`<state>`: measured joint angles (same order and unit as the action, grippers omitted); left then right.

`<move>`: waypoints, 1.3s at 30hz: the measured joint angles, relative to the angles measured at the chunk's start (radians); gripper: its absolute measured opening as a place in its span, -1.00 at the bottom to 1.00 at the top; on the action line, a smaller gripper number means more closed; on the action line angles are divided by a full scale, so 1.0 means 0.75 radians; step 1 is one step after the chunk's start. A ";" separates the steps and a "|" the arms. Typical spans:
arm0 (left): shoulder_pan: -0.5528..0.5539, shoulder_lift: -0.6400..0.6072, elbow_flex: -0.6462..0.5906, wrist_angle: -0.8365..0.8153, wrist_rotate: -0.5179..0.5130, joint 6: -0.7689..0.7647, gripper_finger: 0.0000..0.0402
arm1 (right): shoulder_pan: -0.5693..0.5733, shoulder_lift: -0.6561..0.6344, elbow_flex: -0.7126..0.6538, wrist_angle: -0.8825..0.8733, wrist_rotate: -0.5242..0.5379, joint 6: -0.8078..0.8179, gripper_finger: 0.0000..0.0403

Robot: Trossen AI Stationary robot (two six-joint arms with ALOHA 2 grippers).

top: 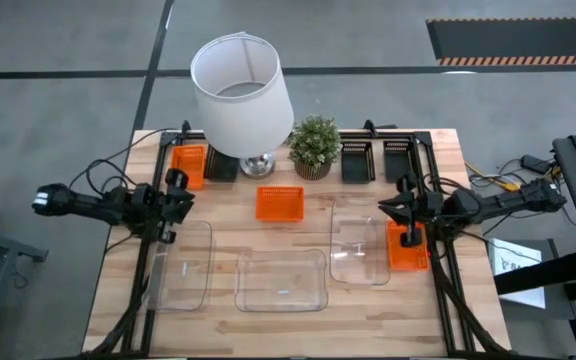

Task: Stack baskets by color
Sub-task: Stack the center orange bin on the right orange bin

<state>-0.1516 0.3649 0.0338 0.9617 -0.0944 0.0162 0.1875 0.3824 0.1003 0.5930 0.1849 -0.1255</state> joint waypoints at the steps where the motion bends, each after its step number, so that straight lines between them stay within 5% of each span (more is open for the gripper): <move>1: 0.000 0.032 0.000 0.045 0.000 0.000 -0.71 | 0.000 0.028 0.020 -0.001 0.000 -0.009 -0.81; 22: 0.000 0.375 0.070 0.288 -0.002 0.104 -0.71 | 0.041 0.609 0.383 -0.027 -0.002 -0.172 -0.81; 34: 0.000 0.443 0.071 0.329 -0.002 0.115 -0.71 | 0.058 0.866 0.805 -0.637 -0.002 -0.112 -0.81; 39: 0.000 0.455 0.072 0.376 -0.001 0.291 -0.71 | 0.058 0.958 0.991 -0.946 -0.001 -0.060 -0.81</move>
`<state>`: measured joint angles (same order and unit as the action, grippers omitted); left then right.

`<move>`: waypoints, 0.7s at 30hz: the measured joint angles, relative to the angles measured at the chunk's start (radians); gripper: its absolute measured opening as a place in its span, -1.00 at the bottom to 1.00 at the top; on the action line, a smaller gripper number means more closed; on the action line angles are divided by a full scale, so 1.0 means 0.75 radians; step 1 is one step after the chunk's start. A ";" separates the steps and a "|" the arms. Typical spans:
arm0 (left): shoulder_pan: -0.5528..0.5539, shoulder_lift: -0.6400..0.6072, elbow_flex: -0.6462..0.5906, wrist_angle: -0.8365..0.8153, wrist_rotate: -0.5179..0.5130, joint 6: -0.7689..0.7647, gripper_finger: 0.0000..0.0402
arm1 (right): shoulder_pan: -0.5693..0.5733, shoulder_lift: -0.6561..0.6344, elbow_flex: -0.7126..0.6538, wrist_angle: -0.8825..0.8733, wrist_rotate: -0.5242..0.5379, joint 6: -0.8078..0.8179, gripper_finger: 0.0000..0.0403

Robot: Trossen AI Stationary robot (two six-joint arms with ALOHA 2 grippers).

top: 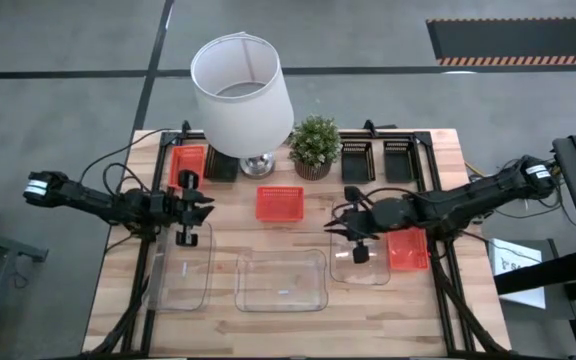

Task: Stack baskets by color
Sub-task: Stack the center orange bin on the right orange bin

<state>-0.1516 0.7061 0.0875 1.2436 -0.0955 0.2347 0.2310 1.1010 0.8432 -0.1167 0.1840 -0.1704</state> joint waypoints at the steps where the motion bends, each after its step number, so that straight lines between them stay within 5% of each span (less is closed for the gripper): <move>1: 0.000 0.002 0.000 0.005 0.000 0.026 -0.71 | 0.000 0.021 0.028 -0.043 0.000 0.001 -0.81; 12: 0.000 0.011 0.000 0.008 0.000 0.160 -0.71 | -0.039 0.262 0.345 -0.440 0.000 -0.076 -0.78; 21: 0.000 0.007 0.000 0.007 0.000 0.159 -0.71 | -0.116 0.467 0.586 -0.685 -0.005 -0.395 -0.38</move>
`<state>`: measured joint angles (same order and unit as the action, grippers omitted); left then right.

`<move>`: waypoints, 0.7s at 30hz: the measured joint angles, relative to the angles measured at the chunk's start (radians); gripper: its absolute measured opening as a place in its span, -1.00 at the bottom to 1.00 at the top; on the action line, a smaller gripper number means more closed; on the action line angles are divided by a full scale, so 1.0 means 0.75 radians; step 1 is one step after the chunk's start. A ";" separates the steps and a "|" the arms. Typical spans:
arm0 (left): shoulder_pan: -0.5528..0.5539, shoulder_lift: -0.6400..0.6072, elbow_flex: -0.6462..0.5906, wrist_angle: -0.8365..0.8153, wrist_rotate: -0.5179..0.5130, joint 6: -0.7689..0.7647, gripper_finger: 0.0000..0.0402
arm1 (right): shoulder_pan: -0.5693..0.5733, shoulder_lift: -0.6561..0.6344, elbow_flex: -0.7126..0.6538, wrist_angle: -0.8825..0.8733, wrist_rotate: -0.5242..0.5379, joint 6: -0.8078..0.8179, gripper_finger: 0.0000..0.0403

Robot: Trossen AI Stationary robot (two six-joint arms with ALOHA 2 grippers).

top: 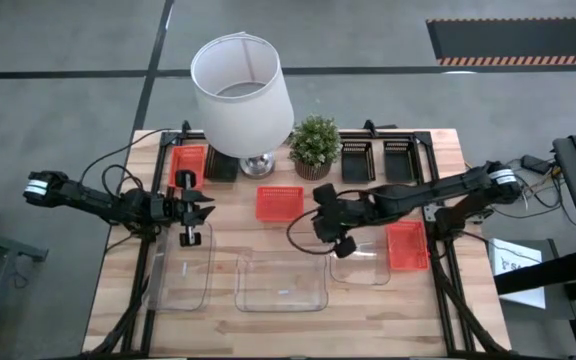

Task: Stack baskets by color
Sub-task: Stack the center orange bin on the right orange bin

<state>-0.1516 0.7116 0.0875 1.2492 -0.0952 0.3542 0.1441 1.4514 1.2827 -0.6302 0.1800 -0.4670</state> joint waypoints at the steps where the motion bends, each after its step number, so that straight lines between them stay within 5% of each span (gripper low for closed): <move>1: 0.000 0.002 0.000 0.000 0.000 0.000 -0.71 | -0.011 0.018 0.019 -0.009 0.000 -0.044 -0.33; 9: 0.000 0.005 -0.001 0.000 0.001 -0.001 -0.71 | -0.119 0.127 0.115 -0.064 -0.073 -0.450 -0.08; 21: 0.000 0.008 -0.001 -0.001 0.001 -0.002 -0.71 | -0.212 0.308 0.121 -0.067 -0.111 -0.754 -0.14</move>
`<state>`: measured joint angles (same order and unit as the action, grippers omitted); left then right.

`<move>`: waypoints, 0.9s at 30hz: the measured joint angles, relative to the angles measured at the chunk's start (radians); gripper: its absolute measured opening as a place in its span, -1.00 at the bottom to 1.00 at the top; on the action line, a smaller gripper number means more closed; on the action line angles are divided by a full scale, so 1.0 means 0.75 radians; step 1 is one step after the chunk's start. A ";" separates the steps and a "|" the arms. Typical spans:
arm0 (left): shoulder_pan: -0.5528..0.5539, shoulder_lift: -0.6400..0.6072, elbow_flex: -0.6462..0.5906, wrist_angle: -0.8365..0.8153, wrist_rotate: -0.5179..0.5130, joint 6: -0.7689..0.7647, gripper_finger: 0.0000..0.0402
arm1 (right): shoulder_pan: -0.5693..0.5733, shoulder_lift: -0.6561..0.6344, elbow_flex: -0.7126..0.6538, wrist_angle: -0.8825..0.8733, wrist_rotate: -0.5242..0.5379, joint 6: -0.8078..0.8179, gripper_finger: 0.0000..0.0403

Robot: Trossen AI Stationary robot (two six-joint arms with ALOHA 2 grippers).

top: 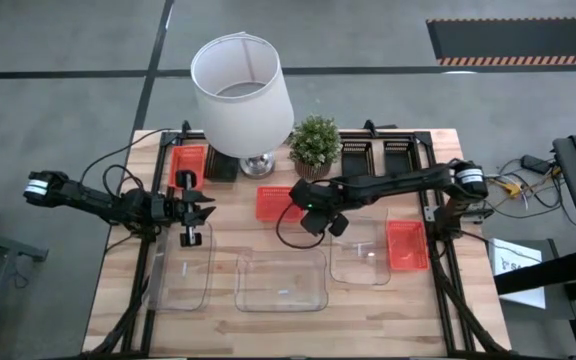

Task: Stack baskets by color
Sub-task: Stack the center orange bin on the right orange bin

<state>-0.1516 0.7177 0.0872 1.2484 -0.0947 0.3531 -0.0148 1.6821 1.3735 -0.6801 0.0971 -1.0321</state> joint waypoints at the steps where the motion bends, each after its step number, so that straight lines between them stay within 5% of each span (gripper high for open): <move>1: 0.000 0.000 0.000 0.000 0.000 0.000 -0.71 | 0.000 0.015 0.000 0.000 0.000 -0.012 -0.15; 27: 0.000 0.000 -0.001 0.000 0.000 0.001 -0.71 | -0.067 0.089 0.000 0.053 -0.040 -0.162 -0.15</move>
<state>-0.1516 0.7177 0.0868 1.2484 -0.0945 0.3538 -0.0648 1.7489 1.3735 -0.6401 0.0670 -1.1535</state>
